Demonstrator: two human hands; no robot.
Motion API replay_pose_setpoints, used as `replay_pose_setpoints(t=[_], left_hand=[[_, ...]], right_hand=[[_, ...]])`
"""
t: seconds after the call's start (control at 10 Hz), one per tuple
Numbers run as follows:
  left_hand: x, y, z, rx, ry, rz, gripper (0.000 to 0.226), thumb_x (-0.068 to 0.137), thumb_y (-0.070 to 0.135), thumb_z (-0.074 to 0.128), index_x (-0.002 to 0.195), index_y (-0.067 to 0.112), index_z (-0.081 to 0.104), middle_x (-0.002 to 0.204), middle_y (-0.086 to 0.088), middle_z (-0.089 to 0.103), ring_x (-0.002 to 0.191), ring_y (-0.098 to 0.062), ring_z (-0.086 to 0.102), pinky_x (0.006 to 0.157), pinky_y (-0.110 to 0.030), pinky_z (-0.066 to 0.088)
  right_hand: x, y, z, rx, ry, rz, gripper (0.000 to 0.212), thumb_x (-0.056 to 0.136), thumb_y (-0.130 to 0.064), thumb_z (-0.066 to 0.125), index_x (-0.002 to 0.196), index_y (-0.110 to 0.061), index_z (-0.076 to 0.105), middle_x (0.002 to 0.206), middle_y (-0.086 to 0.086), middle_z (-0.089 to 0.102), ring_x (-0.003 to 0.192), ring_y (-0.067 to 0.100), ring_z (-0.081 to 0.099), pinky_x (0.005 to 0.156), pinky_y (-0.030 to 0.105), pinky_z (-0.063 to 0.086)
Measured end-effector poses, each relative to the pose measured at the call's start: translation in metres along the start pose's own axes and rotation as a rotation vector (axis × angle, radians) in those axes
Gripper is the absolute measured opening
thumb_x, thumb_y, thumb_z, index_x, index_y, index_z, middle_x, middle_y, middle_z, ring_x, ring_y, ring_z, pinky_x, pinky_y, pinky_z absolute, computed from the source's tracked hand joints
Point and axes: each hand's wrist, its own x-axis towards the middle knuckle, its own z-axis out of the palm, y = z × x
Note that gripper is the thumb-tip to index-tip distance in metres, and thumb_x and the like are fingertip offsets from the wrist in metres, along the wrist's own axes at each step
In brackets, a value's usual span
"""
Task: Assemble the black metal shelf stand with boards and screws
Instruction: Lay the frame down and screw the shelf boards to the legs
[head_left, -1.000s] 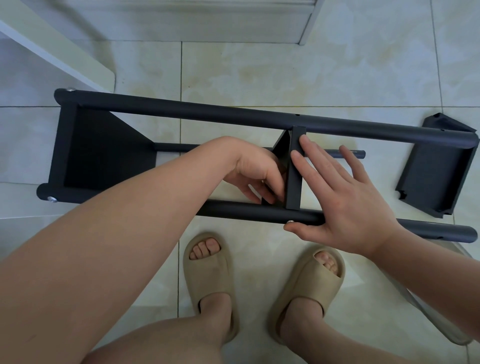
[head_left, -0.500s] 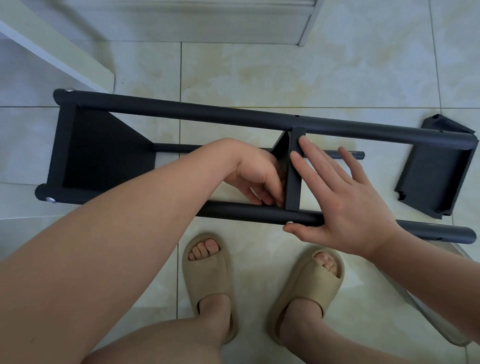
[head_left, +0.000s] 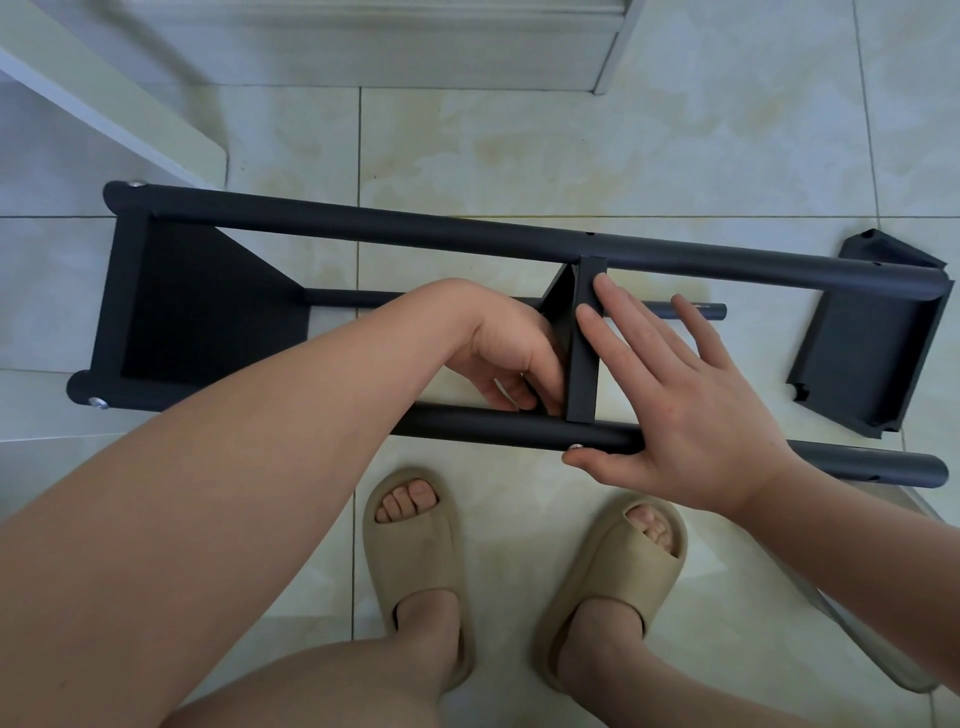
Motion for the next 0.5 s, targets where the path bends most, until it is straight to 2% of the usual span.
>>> replay_pose_setpoints(t=[0.2, 0.5], left_hand=[[0.0019, 0.0001, 0.0006, -0.013, 0.019, 0.004, 0.01, 0.09, 0.005, 0.066, 0.094, 0.014, 0.07, 0.082, 0.002, 0.067, 0.07, -0.01, 0.056, 0.078, -0.025, 0.051], [0.0007, 0.001, 0.0012, -0.04, 0.006, 0.022, 0.016, 0.09, 0.001, 0.064, 0.086, 0.015, 0.069, 0.074, 0.005, 0.065, 0.068, -0.009, 0.055, 0.075, -0.023, 0.05]], right_hand=[[-0.0001, -0.0006, -0.0004, 0.001, -0.009, 0.008, 0.102, 0.085, -0.076, 0.05, 0.156, -0.006, 0.032, 0.166, 0.013, 0.021, 0.148, 0.027, 0.035, 0.12, 0.059, 0.024], [0.0002, -0.0005, -0.0007, 0.003, 0.003, 0.003, 0.101, 0.085, -0.075, 0.052, 0.155, -0.006, 0.034, 0.165, 0.014, 0.022, 0.148, 0.027, 0.036, 0.119, 0.059, 0.025]])
